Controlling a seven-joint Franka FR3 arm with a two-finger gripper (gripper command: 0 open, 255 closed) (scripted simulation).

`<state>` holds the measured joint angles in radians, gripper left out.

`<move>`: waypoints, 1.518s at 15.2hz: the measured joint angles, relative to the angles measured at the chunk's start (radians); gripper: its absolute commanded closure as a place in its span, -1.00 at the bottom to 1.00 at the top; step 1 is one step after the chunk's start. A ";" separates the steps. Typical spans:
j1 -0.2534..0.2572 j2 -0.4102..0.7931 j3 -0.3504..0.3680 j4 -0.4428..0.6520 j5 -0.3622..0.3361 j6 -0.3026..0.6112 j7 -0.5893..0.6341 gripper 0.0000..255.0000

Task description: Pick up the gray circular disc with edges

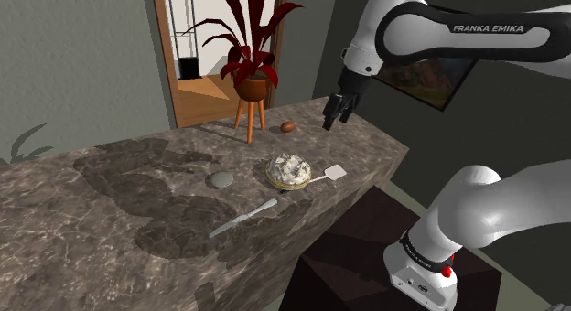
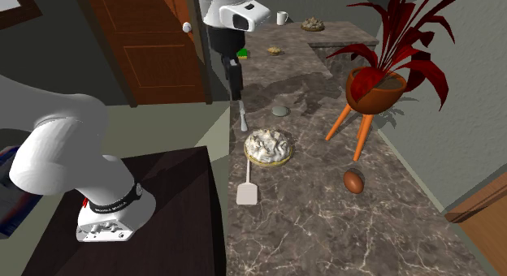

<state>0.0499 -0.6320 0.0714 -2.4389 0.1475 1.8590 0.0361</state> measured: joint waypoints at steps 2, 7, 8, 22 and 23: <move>0.011 0.055 0.027 0.003 0.007 0.059 0.015 -1.00; 0.034 0.217 0.096 0.018 0.013 0.225 0.056 -1.00; 0.038 0.251 0.109 0.023 0.011 0.256 0.065 -1.00; 0.090 0.766 0.227 0.270 -0.185 0.547 0.266 -1.00; 0.103 0.806 0.229 0.309 -0.209 0.548 0.288 -1.00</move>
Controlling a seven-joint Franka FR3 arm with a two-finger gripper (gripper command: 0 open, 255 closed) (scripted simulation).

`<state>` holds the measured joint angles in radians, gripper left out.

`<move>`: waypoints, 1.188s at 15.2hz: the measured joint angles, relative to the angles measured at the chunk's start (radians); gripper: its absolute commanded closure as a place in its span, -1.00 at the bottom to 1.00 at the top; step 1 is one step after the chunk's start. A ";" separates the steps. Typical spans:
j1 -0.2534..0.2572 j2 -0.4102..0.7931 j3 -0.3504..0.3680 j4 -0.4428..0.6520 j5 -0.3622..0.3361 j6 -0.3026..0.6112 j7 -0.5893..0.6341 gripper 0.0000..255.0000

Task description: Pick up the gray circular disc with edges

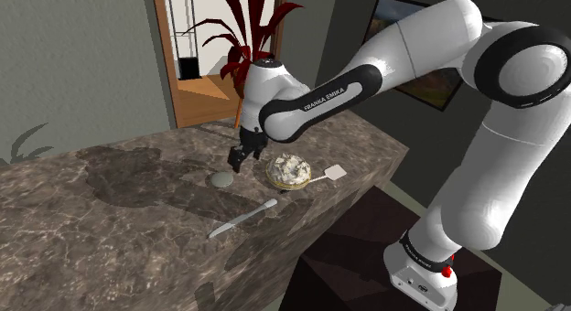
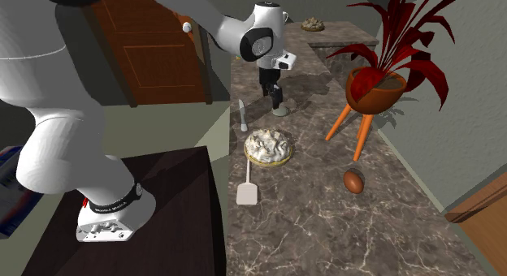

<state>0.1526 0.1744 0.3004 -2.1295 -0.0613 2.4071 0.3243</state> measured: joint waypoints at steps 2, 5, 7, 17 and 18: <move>0.021 0.077 -0.004 0.052 -0.044 0.024 0.033 -1.00; 0.058 0.196 -0.019 0.158 -0.104 0.034 0.071 -1.00; 0.073 0.236 -0.025 0.187 -0.123 0.044 0.086 -1.00; 0.090 0.304 -0.045 0.182 -0.156 0.116 0.110 1.00; 0.090 0.304 -0.045 0.182 -0.156 0.116 0.110 1.00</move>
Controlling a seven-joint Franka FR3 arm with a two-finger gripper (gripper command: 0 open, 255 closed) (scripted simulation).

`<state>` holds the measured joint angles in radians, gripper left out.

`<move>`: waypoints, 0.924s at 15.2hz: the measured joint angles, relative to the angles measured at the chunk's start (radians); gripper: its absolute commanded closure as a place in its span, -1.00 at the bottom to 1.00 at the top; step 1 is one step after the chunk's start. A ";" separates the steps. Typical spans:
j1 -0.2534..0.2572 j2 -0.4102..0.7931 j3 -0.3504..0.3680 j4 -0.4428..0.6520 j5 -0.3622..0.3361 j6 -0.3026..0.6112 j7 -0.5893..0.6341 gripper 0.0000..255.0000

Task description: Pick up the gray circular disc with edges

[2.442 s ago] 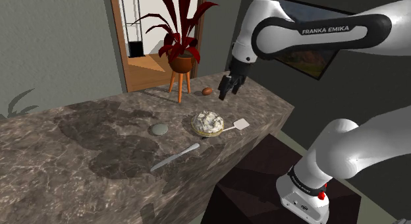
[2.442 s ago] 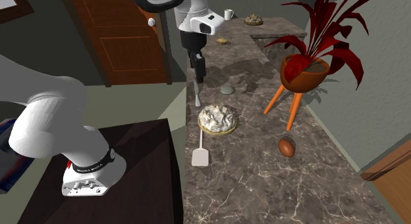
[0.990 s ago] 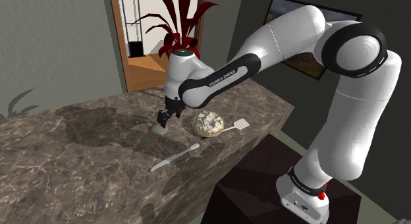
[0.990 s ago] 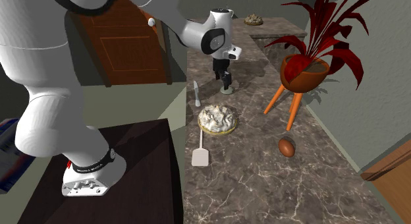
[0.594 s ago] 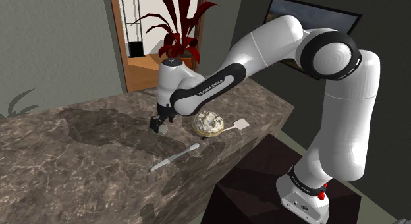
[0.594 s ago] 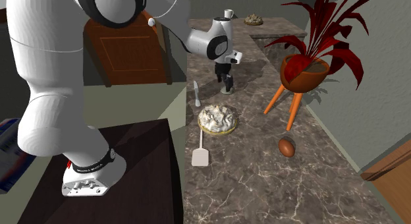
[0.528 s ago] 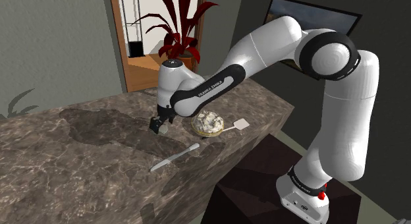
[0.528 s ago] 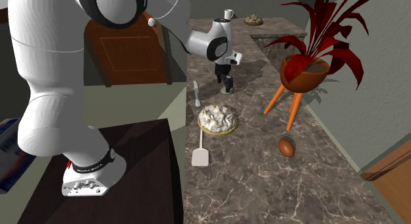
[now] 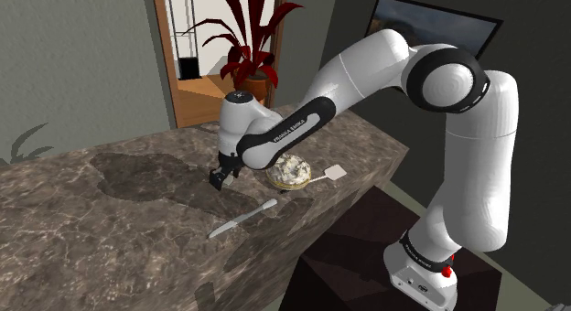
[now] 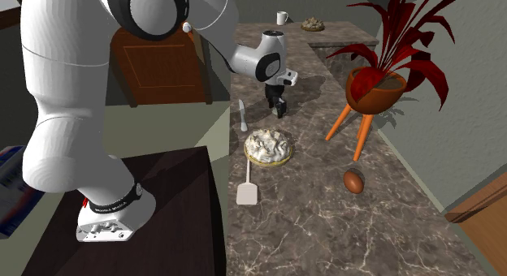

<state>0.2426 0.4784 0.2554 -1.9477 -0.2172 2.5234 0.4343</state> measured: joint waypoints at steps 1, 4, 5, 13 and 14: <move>0.000 0.000 0.000 0.000 0.000 0.000 0.000 1.00; 0.000 0.000 0.000 0.000 0.000 0.000 0.000 1.00; 0.000 0.000 0.000 0.000 0.000 0.000 0.000 1.00; -0.010 -0.045 0.014 0.008 0.020 -0.051 -0.014 1.00; -0.012 -0.054 0.016 0.007 0.025 -0.060 -0.018 1.00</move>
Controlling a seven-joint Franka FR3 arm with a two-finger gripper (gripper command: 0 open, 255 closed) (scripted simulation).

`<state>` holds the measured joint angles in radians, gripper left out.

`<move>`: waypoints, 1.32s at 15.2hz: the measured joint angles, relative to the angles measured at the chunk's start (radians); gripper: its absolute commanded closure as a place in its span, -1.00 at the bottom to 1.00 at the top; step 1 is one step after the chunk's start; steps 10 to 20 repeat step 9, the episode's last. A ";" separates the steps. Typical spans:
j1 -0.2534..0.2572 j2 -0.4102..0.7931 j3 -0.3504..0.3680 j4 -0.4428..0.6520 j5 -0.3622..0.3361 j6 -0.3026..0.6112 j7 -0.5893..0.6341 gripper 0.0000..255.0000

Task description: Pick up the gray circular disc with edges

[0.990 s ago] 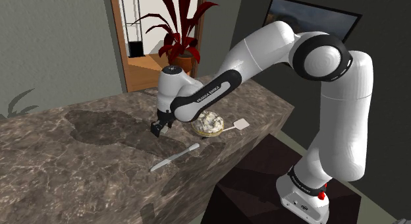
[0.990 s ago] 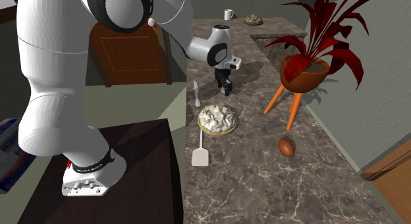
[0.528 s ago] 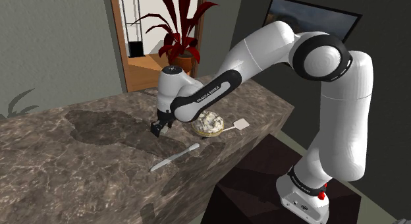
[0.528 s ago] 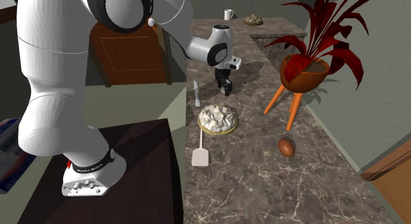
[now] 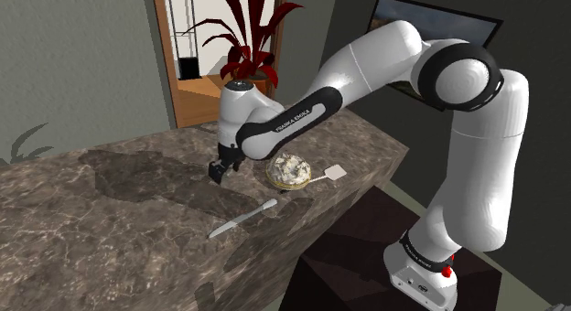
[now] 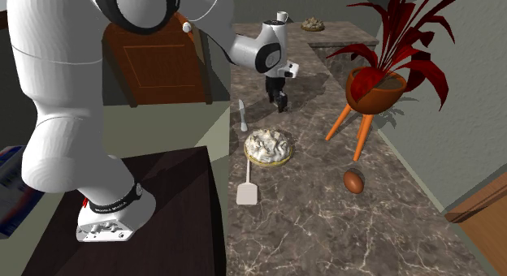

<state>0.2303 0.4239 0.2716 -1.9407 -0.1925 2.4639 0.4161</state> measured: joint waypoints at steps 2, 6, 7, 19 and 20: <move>-0.001 -0.016 0.005 0.004 0.007 -0.020 -0.002 1.00; -0.008 -0.050 0.013 0.015 0.023 -0.063 -0.015 1.00; -0.009 -0.057 0.015 0.017 0.026 -0.072 -0.017 1.00; -0.012 -0.069 0.018 0.024 0.033 -0.091 -0.023 1.00; -0.012 -0.069 0.018 0.024 0.033 -0.091 -0.023 1.00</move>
